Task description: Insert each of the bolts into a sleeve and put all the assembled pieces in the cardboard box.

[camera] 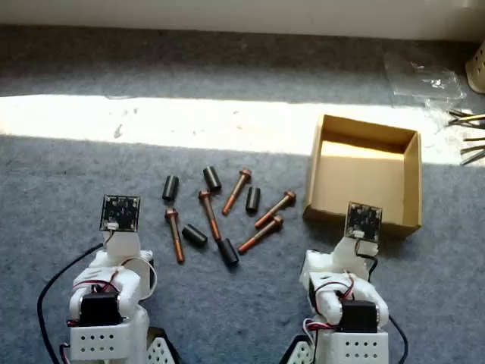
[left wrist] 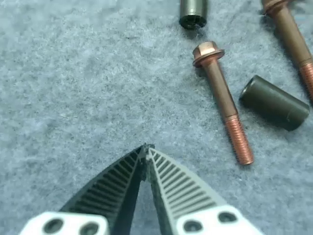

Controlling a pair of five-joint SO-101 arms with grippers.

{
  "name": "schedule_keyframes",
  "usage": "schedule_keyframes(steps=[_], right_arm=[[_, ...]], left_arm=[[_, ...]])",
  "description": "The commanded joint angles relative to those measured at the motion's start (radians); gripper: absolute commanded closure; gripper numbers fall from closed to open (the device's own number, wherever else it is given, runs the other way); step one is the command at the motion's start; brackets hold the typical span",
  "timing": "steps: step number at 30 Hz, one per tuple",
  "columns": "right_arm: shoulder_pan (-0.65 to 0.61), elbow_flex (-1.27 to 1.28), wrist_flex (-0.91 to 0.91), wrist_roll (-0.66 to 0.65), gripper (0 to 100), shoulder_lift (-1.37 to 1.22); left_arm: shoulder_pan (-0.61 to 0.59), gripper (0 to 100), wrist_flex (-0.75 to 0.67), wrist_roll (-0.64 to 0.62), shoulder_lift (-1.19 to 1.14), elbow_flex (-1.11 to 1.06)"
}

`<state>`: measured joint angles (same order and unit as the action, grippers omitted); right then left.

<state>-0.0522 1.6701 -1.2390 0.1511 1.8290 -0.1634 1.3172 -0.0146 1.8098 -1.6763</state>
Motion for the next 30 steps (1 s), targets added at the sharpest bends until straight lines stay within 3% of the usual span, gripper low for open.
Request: schedule_keyframes(steps=[1,4,12,21,30], right_arm=[[-0.004,0.114,0.002,0.011,99.3,0.007],[-0.004,0.114,0.002,0.011,99.3,0.007],[-0.004,0.114,0.002,0.011,99.3,0.007],[-0.004,0.114,0.002,0.011,99.3,0.007],[-0.004,0.114,0.002,0.011,99.3,0.007]], left_arm=[[-0.01,99,-0.052,-0.005,0.012,-0.019],[-0.01,99,-0.144,-0.005,0.012,-0.019],[-0.01,99,-0.146,-0.005,0.01,-0.019],[-0.01,99,-0.005,-0.005,0.01,-0.019],[-0.01,99,0.003,-0.005,0.01,-0.019]])
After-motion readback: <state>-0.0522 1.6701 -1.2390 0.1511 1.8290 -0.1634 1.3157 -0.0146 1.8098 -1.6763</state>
